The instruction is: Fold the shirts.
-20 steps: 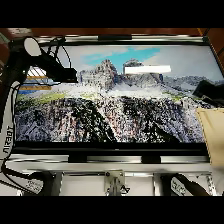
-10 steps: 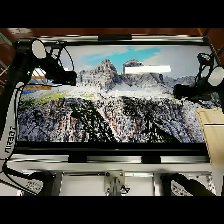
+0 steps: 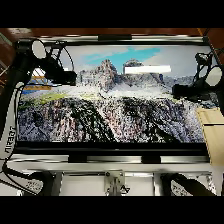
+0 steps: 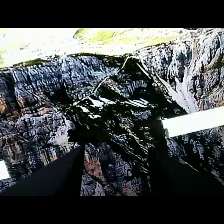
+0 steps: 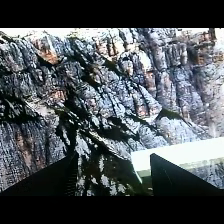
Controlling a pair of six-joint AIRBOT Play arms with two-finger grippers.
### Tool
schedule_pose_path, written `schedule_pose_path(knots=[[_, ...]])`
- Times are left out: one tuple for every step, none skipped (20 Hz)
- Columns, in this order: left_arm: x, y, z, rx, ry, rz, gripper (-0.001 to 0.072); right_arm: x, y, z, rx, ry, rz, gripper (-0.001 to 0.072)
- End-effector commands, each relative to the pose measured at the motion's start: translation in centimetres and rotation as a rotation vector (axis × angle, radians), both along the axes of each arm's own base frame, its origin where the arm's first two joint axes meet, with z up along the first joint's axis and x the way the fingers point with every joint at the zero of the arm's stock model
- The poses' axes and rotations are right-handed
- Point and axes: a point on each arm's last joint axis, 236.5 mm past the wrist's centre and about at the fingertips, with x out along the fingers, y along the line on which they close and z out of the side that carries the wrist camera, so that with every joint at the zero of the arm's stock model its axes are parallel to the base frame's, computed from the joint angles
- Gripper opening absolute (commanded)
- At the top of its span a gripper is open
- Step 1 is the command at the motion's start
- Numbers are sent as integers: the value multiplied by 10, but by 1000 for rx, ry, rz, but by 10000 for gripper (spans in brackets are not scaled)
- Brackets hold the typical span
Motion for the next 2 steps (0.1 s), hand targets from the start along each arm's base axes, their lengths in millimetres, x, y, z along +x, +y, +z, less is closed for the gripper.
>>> schedule_pose_path(knots=[[1,0,0,0,-4,-1,483,0,0,0,0,2,1,573],[1,0,0,1,-5,-4,483,0,0,0,0,2,1,573]])
